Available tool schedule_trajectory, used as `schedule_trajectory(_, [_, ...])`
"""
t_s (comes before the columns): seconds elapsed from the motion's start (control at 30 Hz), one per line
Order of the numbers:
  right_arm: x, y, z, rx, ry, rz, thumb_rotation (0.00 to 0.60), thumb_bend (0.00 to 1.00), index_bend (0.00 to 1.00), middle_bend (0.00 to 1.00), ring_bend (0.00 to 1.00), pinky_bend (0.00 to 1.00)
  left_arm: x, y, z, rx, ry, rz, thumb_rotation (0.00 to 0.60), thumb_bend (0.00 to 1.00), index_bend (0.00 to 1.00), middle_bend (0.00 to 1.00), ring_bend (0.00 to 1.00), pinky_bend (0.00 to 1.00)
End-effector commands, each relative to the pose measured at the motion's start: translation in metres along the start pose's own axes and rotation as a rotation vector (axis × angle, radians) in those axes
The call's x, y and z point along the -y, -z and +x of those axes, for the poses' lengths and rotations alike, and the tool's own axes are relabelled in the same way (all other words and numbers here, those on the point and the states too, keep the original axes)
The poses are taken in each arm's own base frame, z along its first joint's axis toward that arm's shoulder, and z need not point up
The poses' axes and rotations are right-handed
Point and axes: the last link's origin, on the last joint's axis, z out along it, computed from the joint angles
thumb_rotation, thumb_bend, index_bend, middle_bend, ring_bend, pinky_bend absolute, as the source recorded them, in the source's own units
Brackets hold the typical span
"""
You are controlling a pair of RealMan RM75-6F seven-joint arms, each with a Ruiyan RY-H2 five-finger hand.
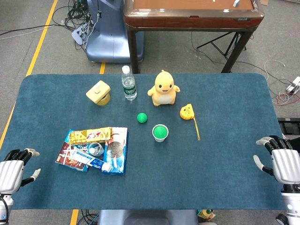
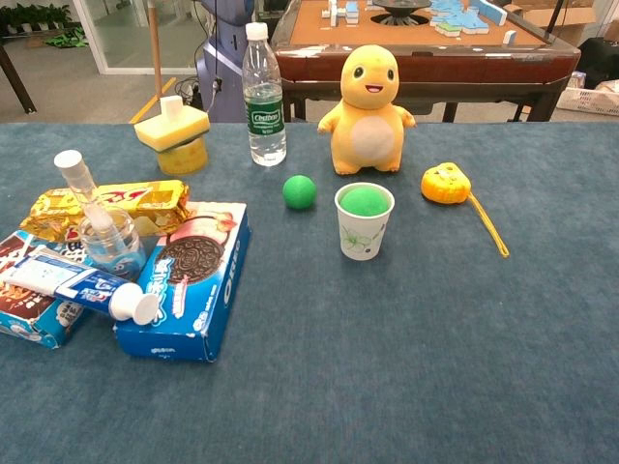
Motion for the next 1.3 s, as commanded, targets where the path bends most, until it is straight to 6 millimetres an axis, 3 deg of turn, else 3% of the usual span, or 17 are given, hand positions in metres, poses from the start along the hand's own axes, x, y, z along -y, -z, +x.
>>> schedule_trajectory(0.03, [0.0,0.0,0.0,-0.002,-0.003,-0.001,0.6,0.38,0.39,0.35,0.22,0.25,0.0,0.0,0.0,0.003,0.002,-0.002,0.6,0.28,0.37,0.32,0.32,0.17])
schedule_trajectory(0.37, [0.0,-0.007,0.02,-0.061,0.01,0.011,0.6,0.38,0.39,0.35,0.22,0.25,-0.003,-0.011,0.0,0.001,0.045,-0.035,0.6,0.28,0.36,0.32,0.31,0.17])
schedule_trajectory(0.7, [-0.008,-0.018,0.045,-0.147,0.043,-0.028,0.6,0.38,0.39,0.35,0.22,0.25,-0.021,-0.046,-0.005,0.073,0.221,-0.146,0.6,0.28,0.34,0.3,0.29,0.17])
schedule_trajectory(1.07, [-0.014,-0.02,0.052,-0.155,0.049,-0.056,0.6,0.38,0.39,0.35,0.22,0.25,-0.063,-0.085,-0.012,0.18,0.434,-0.28,0.6,0.28,0.34,0.29,0.28,0.16])
schedule_trajectory(1.3, [-0.018,-0.017,0.051,-0.148,0.049,-0.066,0.6,0.38,0.39,0.35,0.22,0.25,-0.091,-0.097,-0.02,0.236,0.496,-0.346,0.6,0.28,0.34,0.28,0.27,0.13])
